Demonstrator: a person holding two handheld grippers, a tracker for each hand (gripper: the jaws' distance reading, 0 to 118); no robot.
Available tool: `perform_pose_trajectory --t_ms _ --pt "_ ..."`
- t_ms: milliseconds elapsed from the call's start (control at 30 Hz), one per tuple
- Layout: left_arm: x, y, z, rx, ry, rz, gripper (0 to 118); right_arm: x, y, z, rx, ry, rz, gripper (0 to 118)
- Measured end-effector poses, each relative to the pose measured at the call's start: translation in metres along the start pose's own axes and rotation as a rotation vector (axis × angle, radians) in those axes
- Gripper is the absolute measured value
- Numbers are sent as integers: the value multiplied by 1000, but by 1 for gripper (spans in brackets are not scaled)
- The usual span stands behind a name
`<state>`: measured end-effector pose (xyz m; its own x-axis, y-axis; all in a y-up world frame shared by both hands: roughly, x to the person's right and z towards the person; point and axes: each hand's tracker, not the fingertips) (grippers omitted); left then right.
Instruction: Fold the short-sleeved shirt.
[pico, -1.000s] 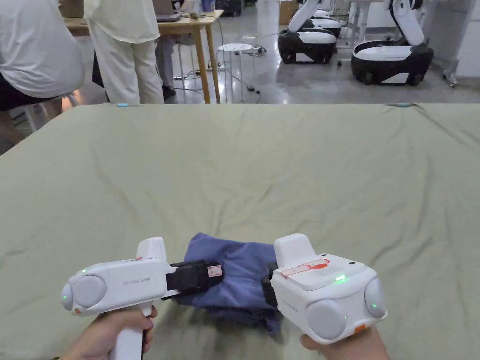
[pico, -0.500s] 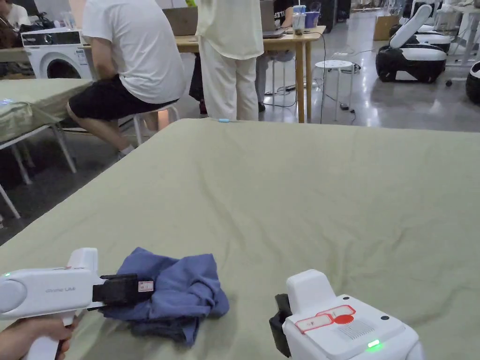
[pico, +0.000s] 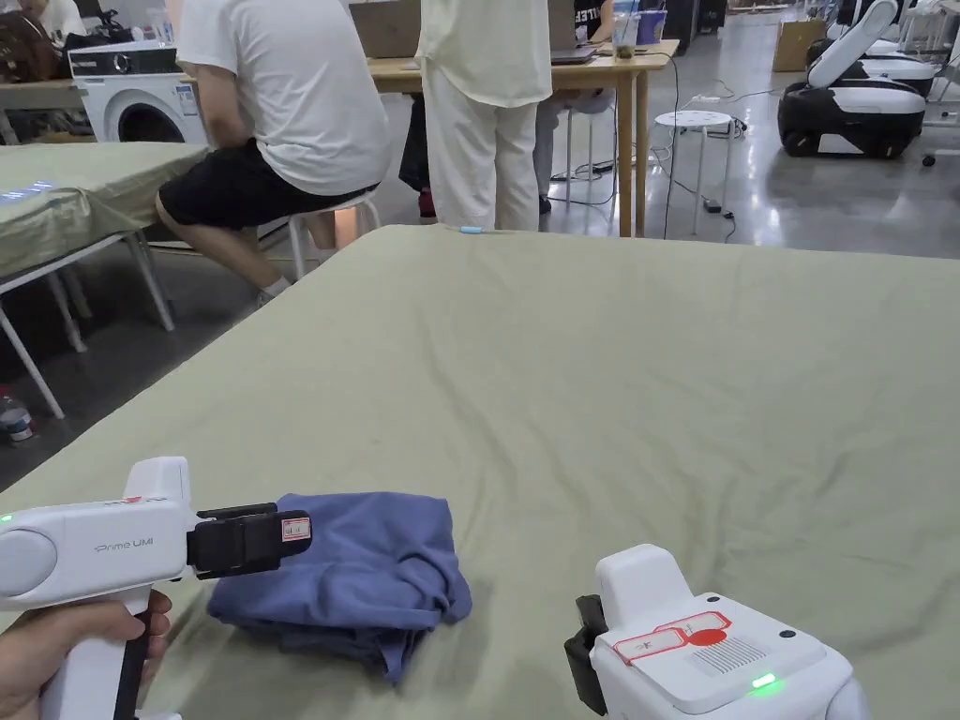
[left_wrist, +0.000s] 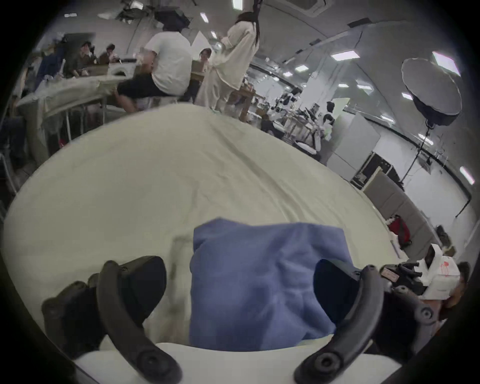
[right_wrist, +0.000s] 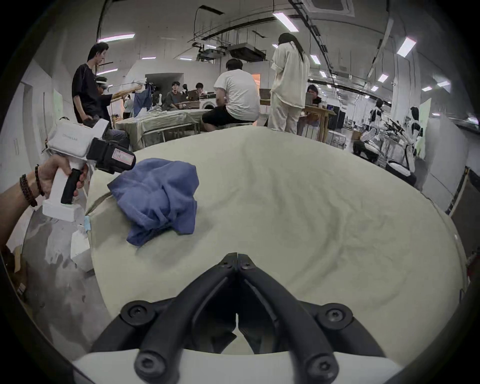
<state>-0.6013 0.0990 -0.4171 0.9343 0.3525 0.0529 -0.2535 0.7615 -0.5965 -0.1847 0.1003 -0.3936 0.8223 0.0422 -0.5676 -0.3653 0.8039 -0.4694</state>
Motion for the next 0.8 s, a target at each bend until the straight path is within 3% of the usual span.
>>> perform_pose_trajectory --t_ms 67,167,200,233,267,367,500,800 --pt "16 2 7 67 123 -79 98 5 -1 6 8 -8 3 0" --pt "47 4 4 163 464 -214 67 16 1 20 23 -24 -2 0" --pt "57 5 3 184 536 -222 49 21 2 26 29 -31 -7 0" --pt "64 6 3 206 546 -219 12 24 2 30 34 -34 -11 0" --pt "82 9 4 212 527 -208 0 29 2 35 40 -38 -16 0" --pt "131 9 5 257 436 -188 0 46 2 50 62 -58 -28 0" --pt "220 -3 -9 336 415 -290 0 78 5 77 98 -116 -45 0" --pt "411 6 -59 424 191 -393 0 206 35 175 257 -358 -97 0"
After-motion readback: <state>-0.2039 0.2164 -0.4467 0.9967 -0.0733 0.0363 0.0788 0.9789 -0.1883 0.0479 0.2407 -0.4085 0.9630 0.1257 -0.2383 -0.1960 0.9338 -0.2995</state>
